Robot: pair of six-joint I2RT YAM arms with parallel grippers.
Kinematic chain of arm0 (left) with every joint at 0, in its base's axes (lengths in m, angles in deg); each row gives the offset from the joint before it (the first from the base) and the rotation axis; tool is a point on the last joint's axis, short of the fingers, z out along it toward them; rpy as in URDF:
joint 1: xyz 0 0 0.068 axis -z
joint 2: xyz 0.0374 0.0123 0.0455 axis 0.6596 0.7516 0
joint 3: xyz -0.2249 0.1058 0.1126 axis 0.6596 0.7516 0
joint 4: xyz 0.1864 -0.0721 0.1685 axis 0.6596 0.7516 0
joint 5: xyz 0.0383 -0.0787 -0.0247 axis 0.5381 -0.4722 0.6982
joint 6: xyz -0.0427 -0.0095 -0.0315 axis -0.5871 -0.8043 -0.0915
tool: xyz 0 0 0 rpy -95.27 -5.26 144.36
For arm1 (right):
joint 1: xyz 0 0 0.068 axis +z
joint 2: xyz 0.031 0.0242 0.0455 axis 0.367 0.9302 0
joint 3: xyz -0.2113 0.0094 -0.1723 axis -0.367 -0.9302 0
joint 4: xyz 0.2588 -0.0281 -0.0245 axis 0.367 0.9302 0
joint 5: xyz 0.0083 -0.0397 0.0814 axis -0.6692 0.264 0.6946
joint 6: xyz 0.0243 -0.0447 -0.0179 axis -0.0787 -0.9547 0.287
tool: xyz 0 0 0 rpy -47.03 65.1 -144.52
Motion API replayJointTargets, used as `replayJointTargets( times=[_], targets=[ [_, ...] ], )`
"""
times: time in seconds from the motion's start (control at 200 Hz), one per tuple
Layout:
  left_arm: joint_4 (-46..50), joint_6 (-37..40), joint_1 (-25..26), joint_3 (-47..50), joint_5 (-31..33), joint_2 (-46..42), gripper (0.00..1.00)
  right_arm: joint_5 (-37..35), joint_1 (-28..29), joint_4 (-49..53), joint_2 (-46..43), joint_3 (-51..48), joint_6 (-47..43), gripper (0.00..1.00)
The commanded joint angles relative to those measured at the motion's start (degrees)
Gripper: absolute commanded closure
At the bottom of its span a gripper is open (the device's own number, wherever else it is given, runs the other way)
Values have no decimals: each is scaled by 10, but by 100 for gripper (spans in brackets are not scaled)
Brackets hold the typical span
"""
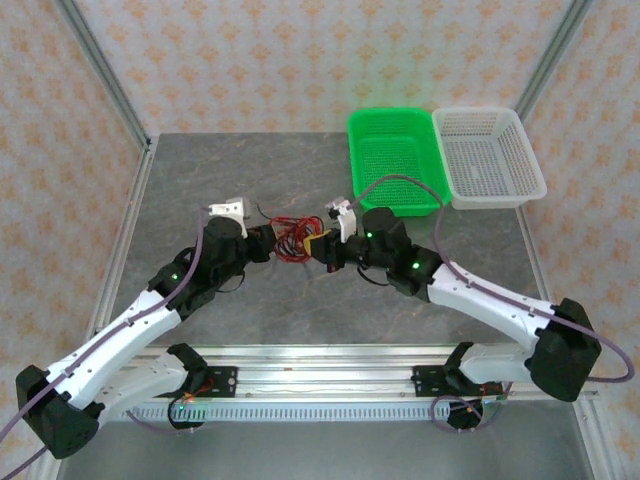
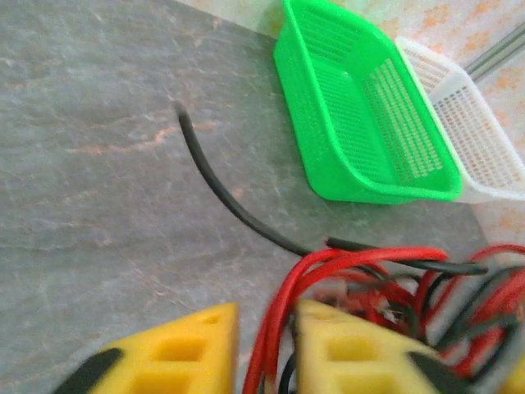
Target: Untangle the cables
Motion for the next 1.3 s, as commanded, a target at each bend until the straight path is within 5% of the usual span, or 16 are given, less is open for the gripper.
replayJointTargets(
  times=[0.0, 0.115, 0.581, 1.001, 1.296],
  targets=[
    [-17, 29, -5, -13, 9, -1, 47, 37, -9, 26, -45, 18, -93, 100],
    [-61, 37, -5, 3, -66, -14, 28, 26, -24, 28, -57, 21, -94, 100],
    [-145, -41, 10, 80, -185, -152, 27, -170, -49, -37, -65, 17, 201, 100],
    [-328, -47, 143, 80, -104, 12, 24, -205, -49, -143, -87, -68, 376, 100],
    [-266, -39, 164, 17, 62, 117, 24, -200, -46, -159, -103, -84, 393, 100]
  ],
)
